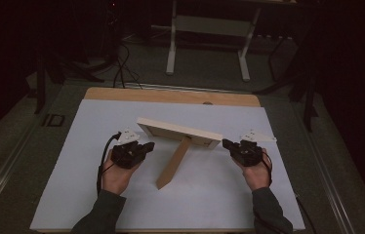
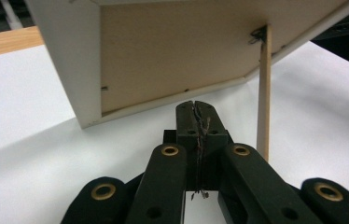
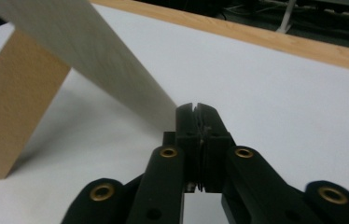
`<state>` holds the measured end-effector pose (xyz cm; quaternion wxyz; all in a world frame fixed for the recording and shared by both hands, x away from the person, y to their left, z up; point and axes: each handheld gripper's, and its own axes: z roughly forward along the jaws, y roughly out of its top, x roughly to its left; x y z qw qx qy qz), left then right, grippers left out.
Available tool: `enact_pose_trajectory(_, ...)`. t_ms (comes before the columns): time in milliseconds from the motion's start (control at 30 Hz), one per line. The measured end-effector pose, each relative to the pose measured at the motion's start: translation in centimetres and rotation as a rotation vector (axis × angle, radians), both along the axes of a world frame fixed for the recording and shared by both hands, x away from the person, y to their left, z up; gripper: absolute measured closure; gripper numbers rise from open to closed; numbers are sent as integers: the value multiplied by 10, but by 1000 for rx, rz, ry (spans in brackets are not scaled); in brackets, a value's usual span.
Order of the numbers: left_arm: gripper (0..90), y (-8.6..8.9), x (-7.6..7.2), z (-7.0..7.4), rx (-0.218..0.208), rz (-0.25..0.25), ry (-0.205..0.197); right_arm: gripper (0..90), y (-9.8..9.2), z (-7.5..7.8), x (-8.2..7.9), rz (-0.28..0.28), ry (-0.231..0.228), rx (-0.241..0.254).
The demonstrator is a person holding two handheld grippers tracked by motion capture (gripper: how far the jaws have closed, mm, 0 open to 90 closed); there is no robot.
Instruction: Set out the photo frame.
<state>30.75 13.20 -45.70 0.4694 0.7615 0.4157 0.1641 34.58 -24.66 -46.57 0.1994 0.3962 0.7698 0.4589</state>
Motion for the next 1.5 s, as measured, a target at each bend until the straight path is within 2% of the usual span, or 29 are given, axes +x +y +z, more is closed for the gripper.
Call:
enact_pose_trajectory(33, 900, 0, 1, 2, 9, 9, -14, 896, 3, 3, 1, 4, -7, -4)
enact_pose_trajectory(233, 900, -3, 7, 8, 19, 29, -34, 899, 9, 11, 1, 19, -18, -9)
enact_pose_trajectory(433, 900, -3, 17, 10, 33, 54, -30, 898, 12, 18, 3, 27, -31, -5)
enact_pose_trajectory(533, 900, -2, 22, 9, 20, 64, -18, 899, 14, 22, 3, 36, -38, -4)
enact_pose_trajectory(733, 900, -4, 28, 9, 9, 63, -8, 899, 13, 24, 5, 45, -38, 11)
enact_pose_trajectory(900, 900, -6, 33, 9, -26, 57, 5, 899, 13, 25, 6, 49, -36, 21)
enact_pose_trajectory(1500, 900, -18, 36, 12, -15, 40, 6, 899, 10, 31, 10, 87, -24, 30)
